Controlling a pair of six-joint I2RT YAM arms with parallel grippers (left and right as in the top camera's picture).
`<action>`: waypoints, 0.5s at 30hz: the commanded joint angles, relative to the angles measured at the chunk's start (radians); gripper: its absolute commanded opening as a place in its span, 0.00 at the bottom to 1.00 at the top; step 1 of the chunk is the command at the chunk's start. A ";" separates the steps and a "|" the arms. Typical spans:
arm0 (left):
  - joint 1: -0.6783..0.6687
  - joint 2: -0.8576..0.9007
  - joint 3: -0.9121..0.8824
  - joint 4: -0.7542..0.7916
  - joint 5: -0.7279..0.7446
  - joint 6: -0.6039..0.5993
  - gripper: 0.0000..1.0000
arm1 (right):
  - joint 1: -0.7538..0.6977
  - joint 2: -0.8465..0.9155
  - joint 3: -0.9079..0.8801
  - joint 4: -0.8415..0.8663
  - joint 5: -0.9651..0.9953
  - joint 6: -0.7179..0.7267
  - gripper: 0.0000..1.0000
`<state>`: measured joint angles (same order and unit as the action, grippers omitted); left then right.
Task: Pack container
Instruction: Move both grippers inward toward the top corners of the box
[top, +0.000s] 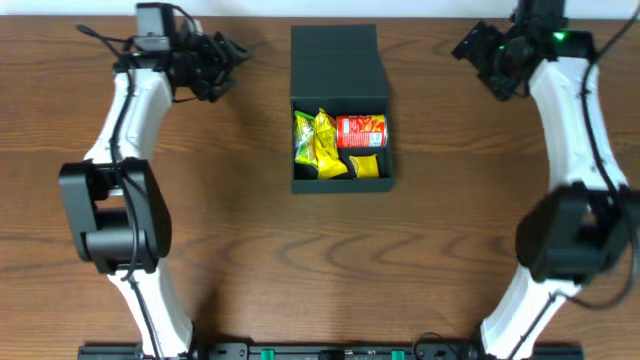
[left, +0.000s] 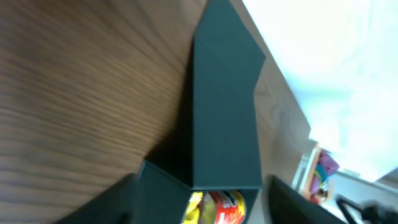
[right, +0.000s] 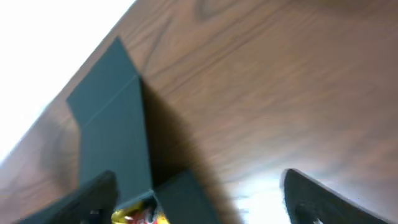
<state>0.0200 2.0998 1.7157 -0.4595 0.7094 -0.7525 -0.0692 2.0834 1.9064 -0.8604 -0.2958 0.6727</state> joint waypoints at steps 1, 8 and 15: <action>-0.009 0.042 0.010 0.013 -0.003 -0.080 0.30 | -0.026 0.087 0.008 0.044 -0.282 0.032 0.61; -0.033 0.076 0.010 0.049 -0.143 -0.155 0.06 | -0.042 0.222 0.008 0.068 -0.413 0.068 0.01; -0.109 0.076 0.010 0.080 -0.291 -0.151 0.06 | -0.018 0.244 0.008 0.170 -0.464 0.084 0.01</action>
<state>-0.0547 2.1689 1.7157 -0.3908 0.4995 -0.9184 -0.1024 2.3207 1.9060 -0.7063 -0.7074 0.7353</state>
